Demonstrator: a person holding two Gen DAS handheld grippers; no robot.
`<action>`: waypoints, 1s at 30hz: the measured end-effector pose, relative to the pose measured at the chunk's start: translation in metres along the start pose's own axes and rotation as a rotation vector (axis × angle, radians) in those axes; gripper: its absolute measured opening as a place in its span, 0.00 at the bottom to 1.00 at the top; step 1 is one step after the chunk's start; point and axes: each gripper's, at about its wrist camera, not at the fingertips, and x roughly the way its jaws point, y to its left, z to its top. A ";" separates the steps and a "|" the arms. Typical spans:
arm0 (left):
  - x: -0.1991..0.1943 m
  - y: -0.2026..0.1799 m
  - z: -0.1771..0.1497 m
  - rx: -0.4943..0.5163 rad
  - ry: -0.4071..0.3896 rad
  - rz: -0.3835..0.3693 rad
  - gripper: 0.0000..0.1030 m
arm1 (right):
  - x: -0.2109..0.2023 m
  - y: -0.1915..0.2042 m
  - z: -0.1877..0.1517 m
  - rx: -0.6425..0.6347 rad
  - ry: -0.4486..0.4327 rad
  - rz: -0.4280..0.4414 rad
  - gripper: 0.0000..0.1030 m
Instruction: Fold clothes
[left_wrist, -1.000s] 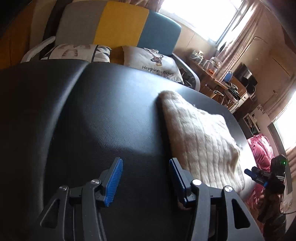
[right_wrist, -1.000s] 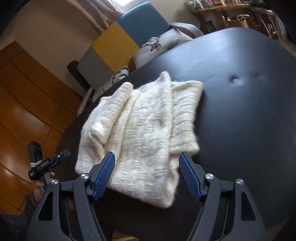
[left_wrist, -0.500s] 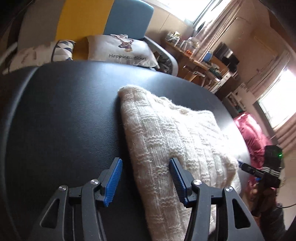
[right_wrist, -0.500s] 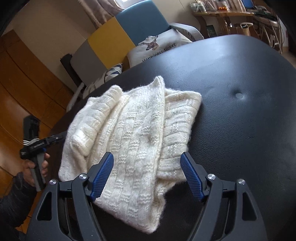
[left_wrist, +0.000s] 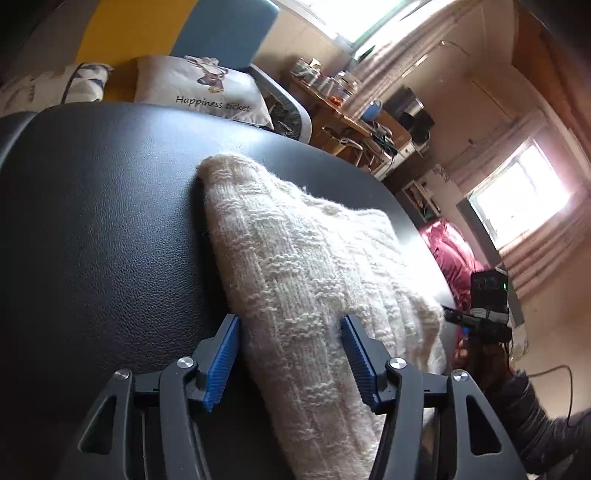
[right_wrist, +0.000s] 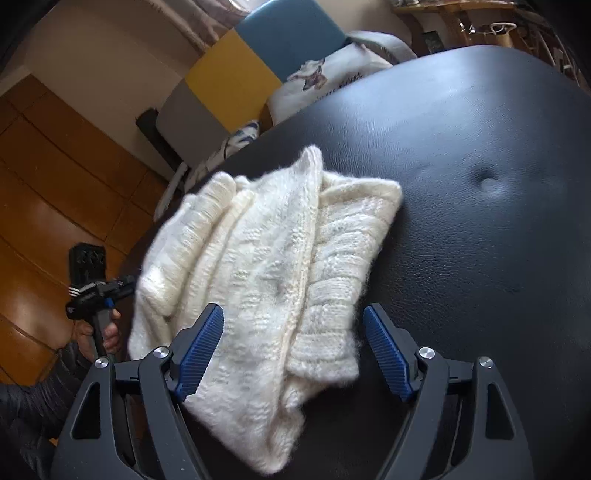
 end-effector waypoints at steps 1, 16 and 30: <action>-0.002 0.001 0.001 -0.001 -0.006 0.003 0.56 | 0.001 -0.001 0.001 0.000 0.002 0.005 0.79; 0.012 0.002 0.010 -0.015 0.061 -0.041 0.64 | 0.031 0.036 -0.003 -0.188 0.068 -0.068 0.86; 0.015 0.002 -0.010 -0.054 0.084 -0.040 0.66 | 0.038 0.038 0.006 -0.107 0.073 0.002 1.00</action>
